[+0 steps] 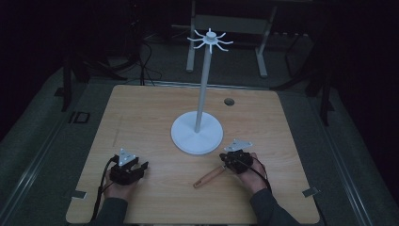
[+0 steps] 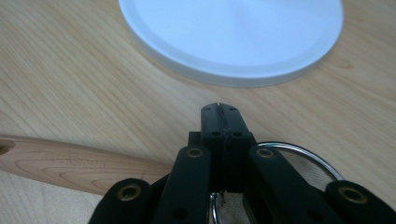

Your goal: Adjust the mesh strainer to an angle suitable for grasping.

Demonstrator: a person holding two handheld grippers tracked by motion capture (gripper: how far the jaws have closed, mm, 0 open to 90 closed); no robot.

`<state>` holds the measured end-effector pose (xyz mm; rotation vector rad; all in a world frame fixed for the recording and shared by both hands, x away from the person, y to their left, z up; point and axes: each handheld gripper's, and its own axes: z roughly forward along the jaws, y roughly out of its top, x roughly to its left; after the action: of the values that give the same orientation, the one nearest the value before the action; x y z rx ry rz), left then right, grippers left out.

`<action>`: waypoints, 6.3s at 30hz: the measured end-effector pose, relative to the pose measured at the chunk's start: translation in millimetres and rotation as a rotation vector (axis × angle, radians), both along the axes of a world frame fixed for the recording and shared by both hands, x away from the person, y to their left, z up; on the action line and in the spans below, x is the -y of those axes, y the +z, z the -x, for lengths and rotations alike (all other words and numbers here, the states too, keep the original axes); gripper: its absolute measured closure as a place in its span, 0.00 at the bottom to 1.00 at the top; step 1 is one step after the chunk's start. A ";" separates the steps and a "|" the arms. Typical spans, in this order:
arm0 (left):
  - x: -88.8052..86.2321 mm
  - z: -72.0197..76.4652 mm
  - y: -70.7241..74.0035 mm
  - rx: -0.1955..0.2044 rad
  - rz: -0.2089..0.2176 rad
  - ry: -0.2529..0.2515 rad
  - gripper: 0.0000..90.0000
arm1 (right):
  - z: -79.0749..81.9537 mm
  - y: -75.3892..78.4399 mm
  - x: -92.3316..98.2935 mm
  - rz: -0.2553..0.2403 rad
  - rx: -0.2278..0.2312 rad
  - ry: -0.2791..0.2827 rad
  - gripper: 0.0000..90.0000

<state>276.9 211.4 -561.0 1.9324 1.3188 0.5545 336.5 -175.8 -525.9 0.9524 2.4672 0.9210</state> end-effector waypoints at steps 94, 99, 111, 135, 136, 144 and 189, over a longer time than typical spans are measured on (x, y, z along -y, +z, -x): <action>2.4 -3.2 -0.8 0.000 -0.001 -0.010 0.59 | -15.0 6.1 47.0 0.249 -0.098 0.136 0.51; 2.6 -3.9 -1.0 -0.003 -0.002 -0.010 0.59 | -15.9 5.1 39.6 0.320 -0.082 0.189 0.48; 2.5 -3.4 -0.8 -0.002 -0.005 -0.010 0.58 | -28.2 5.8 42.3 0.305 -0.094 0.137 0.54; 3.4 -2.6 -1.4 -0.009 -0.018 -0.009 0.57 | -35.5 14.2 56.1 0.234 -0.106 0.090 0.54; 3.4 -2.6 -1.4 -0.009 -0.018 -0.009 0.57 | -36.2 12.9 55.1 0.241 -0.107 0.090 0.55; 2.5 -2.9 -1.3 -0.007 -0.015 -0.008 0.57 | -39.7 8.2 47.9 0.279 -0.124 0.117 0.55; 3.8 -4.4 -1.4 -0.012 -0.020 -0.010 0.57 | -51.6 4.1 42.2 0.293 -0.309 0.194 0.65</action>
<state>281.3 207.6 -562.5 1.9607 1.3149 0.5532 388.0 -218.0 -521.8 0.8150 2.8925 0.4700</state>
